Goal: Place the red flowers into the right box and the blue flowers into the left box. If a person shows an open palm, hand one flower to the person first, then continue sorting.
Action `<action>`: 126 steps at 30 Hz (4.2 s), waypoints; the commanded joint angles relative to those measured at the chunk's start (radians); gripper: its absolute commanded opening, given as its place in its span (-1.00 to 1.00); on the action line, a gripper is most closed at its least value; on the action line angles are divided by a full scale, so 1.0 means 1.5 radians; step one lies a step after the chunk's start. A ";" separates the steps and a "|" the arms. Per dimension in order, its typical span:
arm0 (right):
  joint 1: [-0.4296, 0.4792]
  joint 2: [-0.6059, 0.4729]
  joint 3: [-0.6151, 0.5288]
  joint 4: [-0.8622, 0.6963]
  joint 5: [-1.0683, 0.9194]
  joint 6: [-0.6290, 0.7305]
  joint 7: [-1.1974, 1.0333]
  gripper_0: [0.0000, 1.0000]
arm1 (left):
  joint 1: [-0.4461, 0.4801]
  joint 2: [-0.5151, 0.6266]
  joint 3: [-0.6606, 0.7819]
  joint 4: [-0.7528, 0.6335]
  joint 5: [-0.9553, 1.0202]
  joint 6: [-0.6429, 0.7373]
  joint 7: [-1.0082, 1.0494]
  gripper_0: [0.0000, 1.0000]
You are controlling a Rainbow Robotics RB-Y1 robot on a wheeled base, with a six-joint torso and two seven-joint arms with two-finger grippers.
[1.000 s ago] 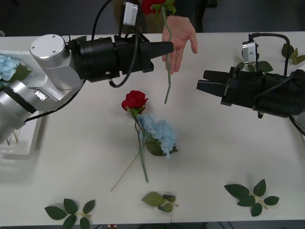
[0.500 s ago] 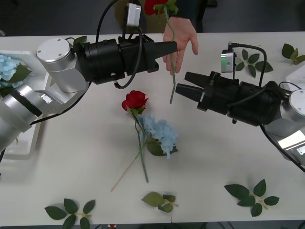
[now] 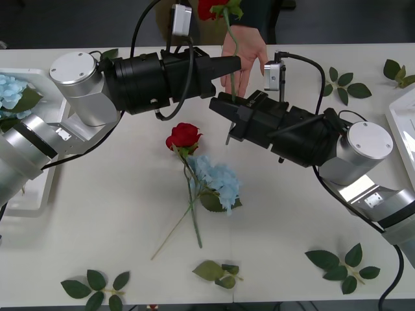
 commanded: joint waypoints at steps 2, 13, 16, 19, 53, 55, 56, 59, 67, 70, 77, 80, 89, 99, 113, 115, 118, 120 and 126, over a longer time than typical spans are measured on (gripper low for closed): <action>-0.036 0.037 0.004 -0.009 0.005 -0.025 0.007 -1.00 | 0.007 -0.008 0.018 -0.006 0.008 -0.005 -0.029 -1.00; -0.029 0.038 -0.016 -0.009 0.006 -0.012 0.007 -1.00 | 0.009 -0.007 0.017 -0.005 0.009 -0.005 -0.029 -1.00; -0.018 0.033 -0.041 -0.009 0.006 0.012 0.007 -1.00 | 0.019 -0.007 0.018 -0.005 0.022 -0.007 -0.029 1.00; -0.004 0.018 -0.073 -0.009 0.006 0.049 0.007 -1.00 | 0.020 -0.006 0.017 -0.006 0.023 -0.007 -0.029 1.00; -0.220 0.154 -0.246 -0.082 0.681 0.102 -0.558 -1.00 | 0.019 -0.006 0.017 -0.006 0.036 -0.007 -0.029 1.00; -0.232 0.154 -0.246 -0.082 0.702 0.113 -0.592 -1.00 | 0.019 -0.006 0.017 -0.006 0.036 -0.007 -0.029 1.00; -0.241 0.154 -0.246 -0.082 0.720 0.122 -0.611 -1.00 | 0.019 -0.006 0.017 -0.006 0.036 -0.007 -0.029 1.00; -0.264 0.154 -0.250 -0.082 0.764 0.149 -0.672 -1.00 | 0.020 -0.006 0.017 -0.005 0.036 -0.007 -0.029 1.00; -0.302 0.155 -0.253 -0.088 0.858 0.223 -0.814 -1.00 | 0.020 -0.006 0.017 -0.005 0.036 -0.007 -0.029 1.00; -0.308 0.154 -0.253 -0.090 0.869 0.222 -0.838 -1.00 | 0.020 -0.005 0.017 -0.006 0.036 -0.007 -0.029 1.00; -0.308 0.155 -0.255 -0.090 0.873 0.215 -0.842 -1.00 | 0.020 -0.006 0.017 -0.005 0.036 -0.007 -0.029 1.00; -0.308 0.155 -0.255 -0.090 0.874 0.214 -0.843 -1.00 | 0.021 -0.006 0.017 -0.005 0.036 -0.007 -0.029 1.00; -0.308 0.155 -0.256 -0.090 0.874 0.213 -0.843 -1.00 | 0.021 -0.006 0.017 -0.005 0.036 -0.007 -0.029 1.00; -0.308 0.155 -0.258 -0.090 0.871 0.213 -0.838 -1.00 | 0.020 -0.006 0.016 -0.005 0.036 -0.007 -0.029 1.00; -0.307 0.100 -0.360 -0.129 0.715 0.358 -0.828 0.94 | 0.020 -0.006 0.016 -0.006 0.036 -0.007 -0.029 1.00; -0.305 0.078 -0.394 -0.140 0.676 0.423 -0.826 0.93 | 0.021 -0.006 0.016 -0.005 0.036 -0.007 -0.029 1.00; -0.291 0.046 -0.429 -0.143 0.609 0.484 -0.822 0.94 | 0.020 -0.005 0.016 -0.005 0.036 -0.007 -0.029 1.00; -0.268 0.020 -0.447 -0.143 0.558 0.516 -0.814 0.94 | 0.021 -0.006 0.016 -0.005 0.037 -0.007 -0.029 1.00; -0.141 -0.065 -0.437 -0.138 0.447 0.509 -0.638 0.94 | 0.020 -0.006 0.016 -0.005 0.038 -0.007 -0.029 1.00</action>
